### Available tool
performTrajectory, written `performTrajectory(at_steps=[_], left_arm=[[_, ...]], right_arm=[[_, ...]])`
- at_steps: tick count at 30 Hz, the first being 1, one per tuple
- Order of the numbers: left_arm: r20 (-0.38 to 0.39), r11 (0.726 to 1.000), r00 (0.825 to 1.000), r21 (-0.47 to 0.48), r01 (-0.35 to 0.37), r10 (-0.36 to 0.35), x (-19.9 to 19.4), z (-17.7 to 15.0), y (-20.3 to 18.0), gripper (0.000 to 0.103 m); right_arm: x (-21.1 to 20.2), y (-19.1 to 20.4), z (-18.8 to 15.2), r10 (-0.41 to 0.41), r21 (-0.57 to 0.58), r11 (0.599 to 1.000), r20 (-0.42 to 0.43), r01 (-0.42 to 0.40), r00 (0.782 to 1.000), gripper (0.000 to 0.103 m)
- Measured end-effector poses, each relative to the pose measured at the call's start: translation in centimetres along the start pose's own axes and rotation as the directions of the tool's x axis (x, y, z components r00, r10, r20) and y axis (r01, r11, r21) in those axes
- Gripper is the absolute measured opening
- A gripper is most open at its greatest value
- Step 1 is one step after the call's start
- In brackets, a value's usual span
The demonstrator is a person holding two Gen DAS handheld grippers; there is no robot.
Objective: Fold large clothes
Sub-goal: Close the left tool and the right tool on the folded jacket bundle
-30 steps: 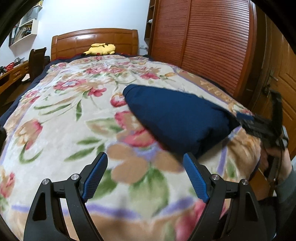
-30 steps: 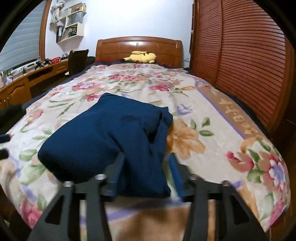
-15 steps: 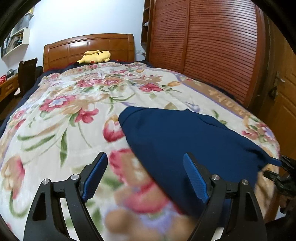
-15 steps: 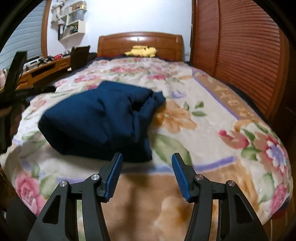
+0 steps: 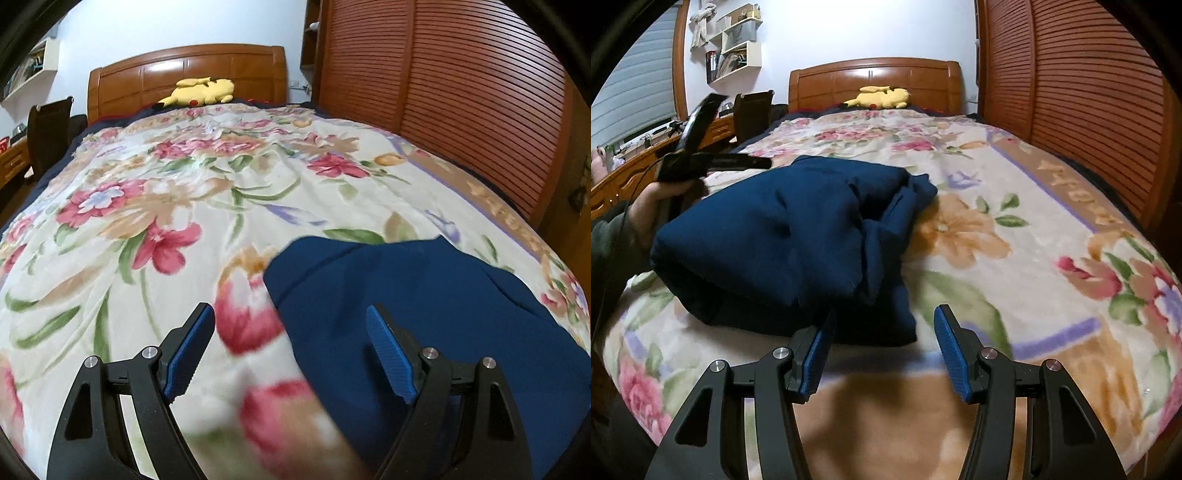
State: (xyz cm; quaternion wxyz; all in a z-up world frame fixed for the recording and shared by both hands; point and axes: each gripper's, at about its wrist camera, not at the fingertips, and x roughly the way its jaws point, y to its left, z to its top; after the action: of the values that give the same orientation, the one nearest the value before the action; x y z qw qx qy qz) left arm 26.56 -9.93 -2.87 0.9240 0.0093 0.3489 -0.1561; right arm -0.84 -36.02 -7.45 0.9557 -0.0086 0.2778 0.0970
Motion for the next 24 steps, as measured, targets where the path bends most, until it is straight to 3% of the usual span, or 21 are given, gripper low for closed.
performTrajectory(at_steps=[10,21,22,24], left_arm=[[-0.052,0.997,0.997,0.063,-0.050,0.053,4.8,0.5,0.1,0.084],[-0.096,0.999,0.995,0.046,-0.023,0.027,6.5,-0.1,0.1,0.084],[-0.095,0.999,0.995,0.048,-0.017,0.021,6.5,-0.1,0.1,0.082],[-0.095,0.998,0.995,0.055,0.012,-0.007,6.4,-0.1,-0.2,0.067]], right_arm=[[1.8,0.5,0.7,0.008,0.039,0.999,-0.020,-0.007,1.000,0.057],[3.1,1.7,1.1,-0.012,0.054,0.998,-0.035,0.014,0.999,0.057],[3.1,1.8,1.1,-0.012,0.055,0.998,-0.036,0.014,0.999,0.057],[3.1,1.8,1.1,-0.011,0.057,0.998,-0.036,0.013,0.999,0.057]])
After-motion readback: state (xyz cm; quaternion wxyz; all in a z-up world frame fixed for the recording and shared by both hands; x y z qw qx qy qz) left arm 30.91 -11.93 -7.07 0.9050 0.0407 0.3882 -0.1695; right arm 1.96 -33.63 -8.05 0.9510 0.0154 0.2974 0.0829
